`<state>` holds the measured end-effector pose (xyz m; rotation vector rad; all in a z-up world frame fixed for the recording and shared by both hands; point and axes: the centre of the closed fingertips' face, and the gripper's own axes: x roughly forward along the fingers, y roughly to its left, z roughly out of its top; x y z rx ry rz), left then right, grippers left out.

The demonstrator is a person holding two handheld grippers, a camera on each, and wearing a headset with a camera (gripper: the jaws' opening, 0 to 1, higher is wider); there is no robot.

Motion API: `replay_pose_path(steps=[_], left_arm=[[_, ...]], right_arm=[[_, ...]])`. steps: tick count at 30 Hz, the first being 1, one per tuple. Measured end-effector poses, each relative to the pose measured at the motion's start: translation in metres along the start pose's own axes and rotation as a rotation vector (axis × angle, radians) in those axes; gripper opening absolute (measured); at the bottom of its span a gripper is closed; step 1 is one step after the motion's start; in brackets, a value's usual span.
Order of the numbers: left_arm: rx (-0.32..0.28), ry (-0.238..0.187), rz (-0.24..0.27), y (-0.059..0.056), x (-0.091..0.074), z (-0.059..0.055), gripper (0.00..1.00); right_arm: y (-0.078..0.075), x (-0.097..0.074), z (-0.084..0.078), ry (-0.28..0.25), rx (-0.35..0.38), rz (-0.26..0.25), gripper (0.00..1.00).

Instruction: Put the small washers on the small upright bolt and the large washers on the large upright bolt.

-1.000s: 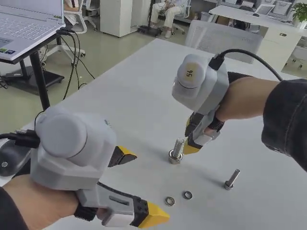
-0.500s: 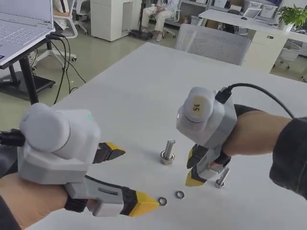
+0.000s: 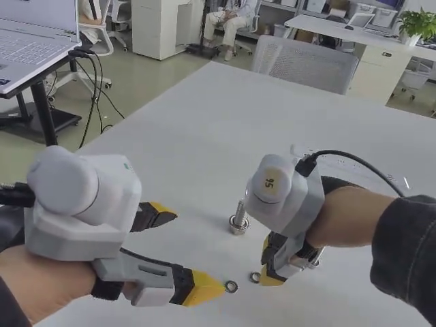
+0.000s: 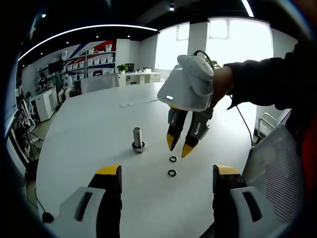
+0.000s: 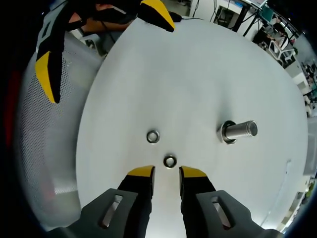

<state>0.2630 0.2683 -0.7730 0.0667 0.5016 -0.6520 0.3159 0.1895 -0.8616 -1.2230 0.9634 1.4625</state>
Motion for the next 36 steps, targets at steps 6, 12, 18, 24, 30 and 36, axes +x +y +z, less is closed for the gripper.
replay_pose_path(steps=[6,12,18,24,30,36], left_arm=[[-0.001,0.002,0.000,0.000,0.001,-0.002,0.74],[-0.002,0.001,0.001,-0.001,0.001,-0.003,0.74],[-0.003,0.002,-0.002,-0.001,0.002,-0.004,0.74],[-0.005,0.000,-0.002,-0.002,0.002,-0.005,0.74],[-0.004,0.002,-0.005,-0.003,0.002,-0.005,0.74],[-0.005,0.001,-0.004,-0.004,0.003,-0.005,0.74]], right_arm=[[-0.001,0.009,-0.002,0.020,-0.020,-0.009,0.21],[0.000,0.013,0.001,0.018,-0.036,-0.006,0.20],[-0.002,0.016,0.000,0.026,-0.041,-0.009,0.19],[0.002,0.020,-0.002,0.028,-0.043,-0.001,0.17],[0.000,0.020,-0.002,0.026,-0.042,-0.002,0.17],[-0.001,0.019,-0.004,0.023,-0.041,-0.002,0.15]])
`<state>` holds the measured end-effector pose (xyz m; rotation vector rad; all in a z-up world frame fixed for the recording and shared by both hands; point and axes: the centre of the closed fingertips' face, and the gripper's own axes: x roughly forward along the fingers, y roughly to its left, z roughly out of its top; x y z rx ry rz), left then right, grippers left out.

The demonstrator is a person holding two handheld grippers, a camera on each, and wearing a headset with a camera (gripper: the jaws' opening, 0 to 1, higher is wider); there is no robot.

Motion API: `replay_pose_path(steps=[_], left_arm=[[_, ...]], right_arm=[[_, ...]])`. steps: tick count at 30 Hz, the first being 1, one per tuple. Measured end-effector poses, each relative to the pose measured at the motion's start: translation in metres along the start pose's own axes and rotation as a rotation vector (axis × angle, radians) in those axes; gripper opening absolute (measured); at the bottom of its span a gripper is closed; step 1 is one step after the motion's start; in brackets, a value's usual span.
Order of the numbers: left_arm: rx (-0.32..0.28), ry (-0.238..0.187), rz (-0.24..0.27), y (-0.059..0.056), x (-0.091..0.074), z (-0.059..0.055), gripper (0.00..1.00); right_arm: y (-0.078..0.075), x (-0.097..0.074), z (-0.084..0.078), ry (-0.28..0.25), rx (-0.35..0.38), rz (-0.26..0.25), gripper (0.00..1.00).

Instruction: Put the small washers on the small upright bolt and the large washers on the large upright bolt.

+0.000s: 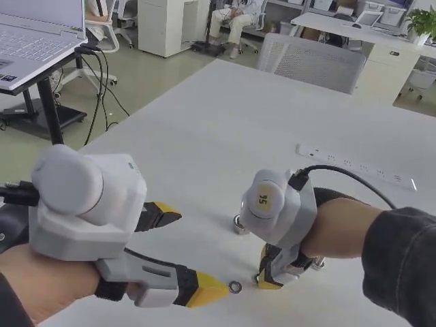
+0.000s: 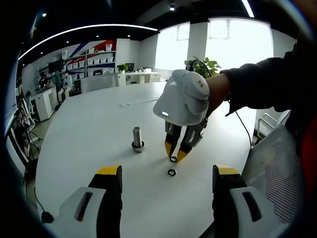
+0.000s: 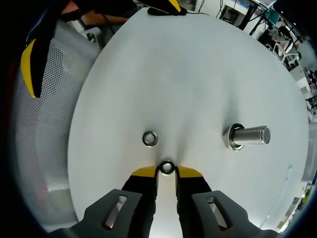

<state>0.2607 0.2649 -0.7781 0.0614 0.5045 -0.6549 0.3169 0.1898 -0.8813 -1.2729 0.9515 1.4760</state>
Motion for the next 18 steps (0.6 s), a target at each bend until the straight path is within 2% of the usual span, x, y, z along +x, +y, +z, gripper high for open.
replay_pose_path(steps=[18], left_arm=[[-0.001,0.002,0.005,0.0017,0.0006,0.0022,0.74]], right_arm=[[-0.0023,-0.0012,-0.0010,0.000,-0.009,0.002,0.14]])
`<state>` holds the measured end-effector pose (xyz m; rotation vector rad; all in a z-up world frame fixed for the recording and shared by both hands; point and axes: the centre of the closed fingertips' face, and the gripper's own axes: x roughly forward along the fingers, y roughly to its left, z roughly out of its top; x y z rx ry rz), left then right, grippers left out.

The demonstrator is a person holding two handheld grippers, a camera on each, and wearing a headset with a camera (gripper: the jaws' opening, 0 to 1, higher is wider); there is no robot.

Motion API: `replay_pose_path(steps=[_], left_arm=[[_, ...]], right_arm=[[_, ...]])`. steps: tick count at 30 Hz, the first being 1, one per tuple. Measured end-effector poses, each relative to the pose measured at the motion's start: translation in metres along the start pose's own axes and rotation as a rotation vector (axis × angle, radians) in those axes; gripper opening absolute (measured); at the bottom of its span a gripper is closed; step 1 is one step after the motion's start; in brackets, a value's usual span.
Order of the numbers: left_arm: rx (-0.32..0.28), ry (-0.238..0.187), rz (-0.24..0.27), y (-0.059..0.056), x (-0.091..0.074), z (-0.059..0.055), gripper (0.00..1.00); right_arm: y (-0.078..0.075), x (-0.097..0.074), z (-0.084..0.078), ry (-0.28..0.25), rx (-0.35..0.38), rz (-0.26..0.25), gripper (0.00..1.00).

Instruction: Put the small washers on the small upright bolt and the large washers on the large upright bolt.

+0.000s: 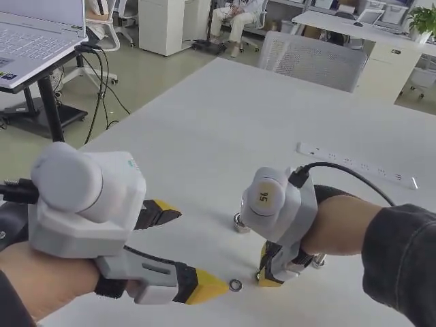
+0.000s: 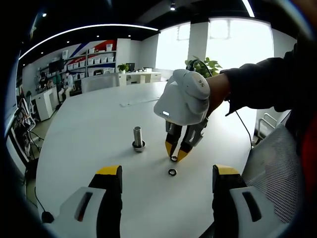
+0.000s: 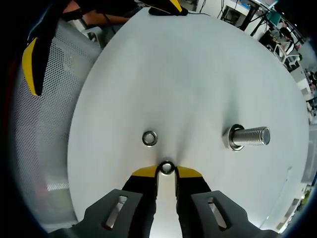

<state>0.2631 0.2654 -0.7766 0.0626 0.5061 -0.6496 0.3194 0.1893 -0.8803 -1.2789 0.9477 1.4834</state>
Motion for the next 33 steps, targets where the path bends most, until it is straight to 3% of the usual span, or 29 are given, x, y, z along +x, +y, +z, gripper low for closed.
replay_pose_path(steps=[16,33], left_arm=[[0.007,0.000,-0.004,0.000,-0.001,0.001,0.74],[0.018,0.001,-0.016,-0.004,-0.001,0.002,0.74]], right_arm=[[0.001,-0.014,-0.004,0.003,0.012,-0.021,0.14],[0.015,-0.035,-0.026,-0.025,0.092,-0.040,0.14]])
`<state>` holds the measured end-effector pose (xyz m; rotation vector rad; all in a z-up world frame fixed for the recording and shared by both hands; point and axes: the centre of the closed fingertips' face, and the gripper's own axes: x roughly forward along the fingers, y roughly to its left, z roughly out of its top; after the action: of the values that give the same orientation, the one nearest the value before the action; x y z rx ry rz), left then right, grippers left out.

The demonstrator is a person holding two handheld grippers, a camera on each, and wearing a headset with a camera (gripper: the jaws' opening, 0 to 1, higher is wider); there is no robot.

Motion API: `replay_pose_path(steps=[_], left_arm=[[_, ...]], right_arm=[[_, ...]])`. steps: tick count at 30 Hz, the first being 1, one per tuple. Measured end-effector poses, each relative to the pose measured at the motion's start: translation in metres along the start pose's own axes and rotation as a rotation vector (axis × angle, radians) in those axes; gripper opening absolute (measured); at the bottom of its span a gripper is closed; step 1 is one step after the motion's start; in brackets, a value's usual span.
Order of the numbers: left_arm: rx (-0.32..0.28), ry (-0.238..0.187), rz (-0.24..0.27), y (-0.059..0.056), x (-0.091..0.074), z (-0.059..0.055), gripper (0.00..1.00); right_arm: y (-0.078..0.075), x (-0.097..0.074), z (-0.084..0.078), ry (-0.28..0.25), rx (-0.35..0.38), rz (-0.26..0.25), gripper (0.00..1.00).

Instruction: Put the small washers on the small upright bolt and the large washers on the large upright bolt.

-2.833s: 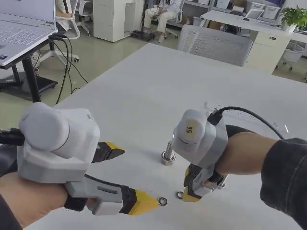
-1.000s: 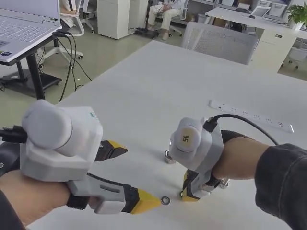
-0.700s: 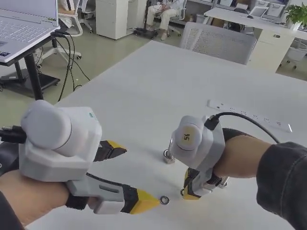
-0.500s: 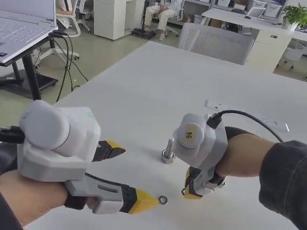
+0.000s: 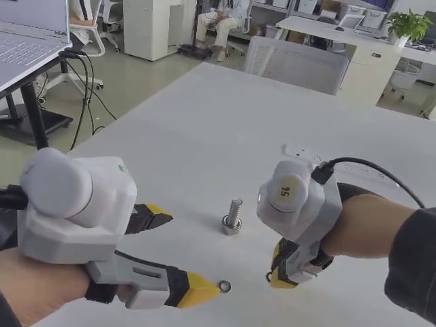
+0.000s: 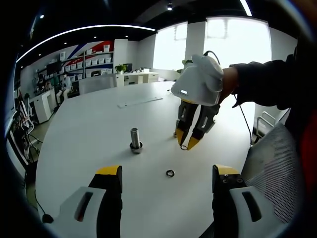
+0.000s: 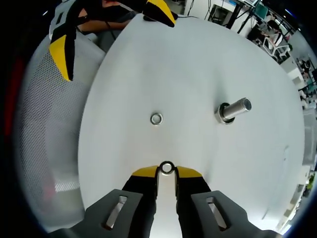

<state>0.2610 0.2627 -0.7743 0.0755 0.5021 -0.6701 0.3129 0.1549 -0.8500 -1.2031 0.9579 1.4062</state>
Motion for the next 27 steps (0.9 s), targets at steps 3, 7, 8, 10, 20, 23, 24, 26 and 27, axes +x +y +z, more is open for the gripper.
replay_pose_path(steps=[3,7,8,10,20,23,24,26,27], left_arm=[[0.000,-0.002,-0.001,0.000,0.000,0.001,0.74],[0.002,0.001,-0.003,-0.001,0.001,0.000,0.74],[0.002,0.000,-0.003,0.000,0.001,0.000,0.74],[0.003,0.001,-0.004,-0.001,0.001,0.001,0.74],[0.010,0.004,-0.011,-0.003,0.003,0.000,0.74],[0.012,0.004,-0.013,-0.003,0.003,0.001,0.74],[0.012,0.003,-0.013,-0.003,0.003,0.001,0.74],[0.012,0.004,-0.013,-0.003,0.003,0.001,0.74],[0.012,0.004,-0.013,-0.003,0.003,0.001,0.74]], right_arm=[[0.003,-0.003,-0.006,-0.005,0.016,0.000,0.14],[0.007,-0.009,-0.015,-0.010,0.032,-0.006,0.14],[0.007,-0.010,-0.017,-0.010,0.037,-0.007,0.14],[0.008,-0.013,-0.022,-0.008,0.044,-0.012,0.14],[0.006,-0.028,-0.047,-0.005,0.104,-0.036,0.14],[0.004,-0.033,-0.052,-0.003,0.120,-0.045,0.14],[0.003,-0.035,-0.054,-0.003,0.126,-0.049,0.14],[0.001,-0.038,-0.057,-0.001,0.132,-0.053,0.14],[-0.001,-0.040,-0.059,0.002,0.135,-0.057,0.14]])
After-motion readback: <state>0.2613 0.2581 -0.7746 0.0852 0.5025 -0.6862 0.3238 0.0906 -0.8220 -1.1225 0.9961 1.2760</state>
